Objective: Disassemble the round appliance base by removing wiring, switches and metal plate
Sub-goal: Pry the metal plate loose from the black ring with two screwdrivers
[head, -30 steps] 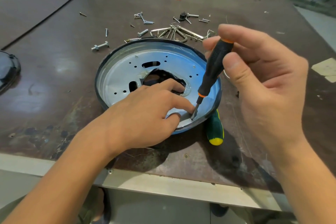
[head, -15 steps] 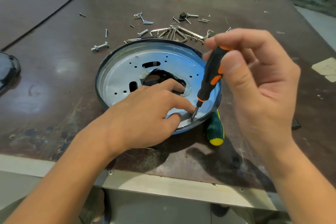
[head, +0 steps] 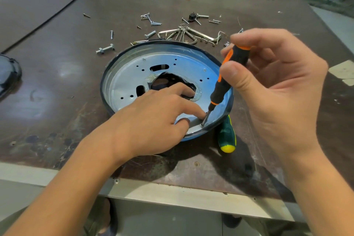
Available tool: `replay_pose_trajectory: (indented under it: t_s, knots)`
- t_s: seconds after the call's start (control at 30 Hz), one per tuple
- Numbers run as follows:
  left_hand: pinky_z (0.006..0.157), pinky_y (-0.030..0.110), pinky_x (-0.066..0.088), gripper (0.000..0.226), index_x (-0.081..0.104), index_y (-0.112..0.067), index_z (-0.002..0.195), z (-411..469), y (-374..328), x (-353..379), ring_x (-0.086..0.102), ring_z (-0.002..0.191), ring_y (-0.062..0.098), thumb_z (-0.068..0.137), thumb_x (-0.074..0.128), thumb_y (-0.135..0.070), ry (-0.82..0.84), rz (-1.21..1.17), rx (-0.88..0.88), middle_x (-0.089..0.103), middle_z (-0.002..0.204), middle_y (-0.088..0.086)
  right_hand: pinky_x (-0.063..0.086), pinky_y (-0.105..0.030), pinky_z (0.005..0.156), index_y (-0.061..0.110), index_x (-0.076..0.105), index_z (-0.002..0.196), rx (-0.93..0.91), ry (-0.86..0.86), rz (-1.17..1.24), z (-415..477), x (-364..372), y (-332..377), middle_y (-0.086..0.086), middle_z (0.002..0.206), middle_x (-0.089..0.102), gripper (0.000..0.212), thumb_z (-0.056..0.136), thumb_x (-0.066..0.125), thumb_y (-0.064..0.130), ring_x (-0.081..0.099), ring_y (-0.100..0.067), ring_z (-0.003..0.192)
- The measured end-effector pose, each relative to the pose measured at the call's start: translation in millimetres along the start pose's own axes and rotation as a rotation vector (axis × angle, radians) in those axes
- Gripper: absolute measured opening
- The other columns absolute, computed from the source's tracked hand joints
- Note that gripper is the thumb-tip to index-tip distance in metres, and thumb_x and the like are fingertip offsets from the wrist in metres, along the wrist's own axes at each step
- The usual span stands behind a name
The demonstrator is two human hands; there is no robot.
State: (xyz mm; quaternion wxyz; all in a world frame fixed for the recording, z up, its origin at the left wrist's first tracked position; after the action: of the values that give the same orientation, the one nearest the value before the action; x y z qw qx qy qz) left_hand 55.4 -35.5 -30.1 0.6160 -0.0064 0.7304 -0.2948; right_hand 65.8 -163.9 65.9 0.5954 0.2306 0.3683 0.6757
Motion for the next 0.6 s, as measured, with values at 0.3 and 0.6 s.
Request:
replay_pose_trajectory:
  t_s: [0.3,0.6]
  knots:
    - [0.087,0.03,0.032,0.038,0.058,-0.056,0.124,0.0,-0.6,0.1,0.043,0.083,-0.007,0.097,0.051,-0.031,0.013,-0.01,-0.012,0.033,0.151,-0.021,0.049,-0.022,0.082,0.013,0.056,0.124,-0.008,0.042,-0.026,1.6,6.0,1.7,-0.009,0.113,0.061,0.031,0.095,0.066,0.009,0.061,-0.009,0.093]
    - [0.087,0.03,0.031,0.037,0.058,-0.056,0.124,-0.2,-0.7,-0.5,0.037,0.088,0.0,0.097,0.05,-0.032,0.013,0.002,-0.015,0.032,0.152,-0.021,0.053,-0.029,0.083,0.008,0.057,0.128,0.042,0.048,0.059,-0.4,7.7,-3.9,-0.02,0.107,0.065,0.026,0.102,0.055,0.004,0.065,-0.032,0.093]
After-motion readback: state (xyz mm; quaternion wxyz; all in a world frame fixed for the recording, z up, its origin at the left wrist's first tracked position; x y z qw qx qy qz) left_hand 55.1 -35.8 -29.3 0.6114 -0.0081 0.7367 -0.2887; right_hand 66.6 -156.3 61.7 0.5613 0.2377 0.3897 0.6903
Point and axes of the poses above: each hand's wrist, its own z-axis towards the middle knuckle, its own x-axis out of the palm, y = z × x, the point moved 10 cm from there along z, towards the middle knuckle
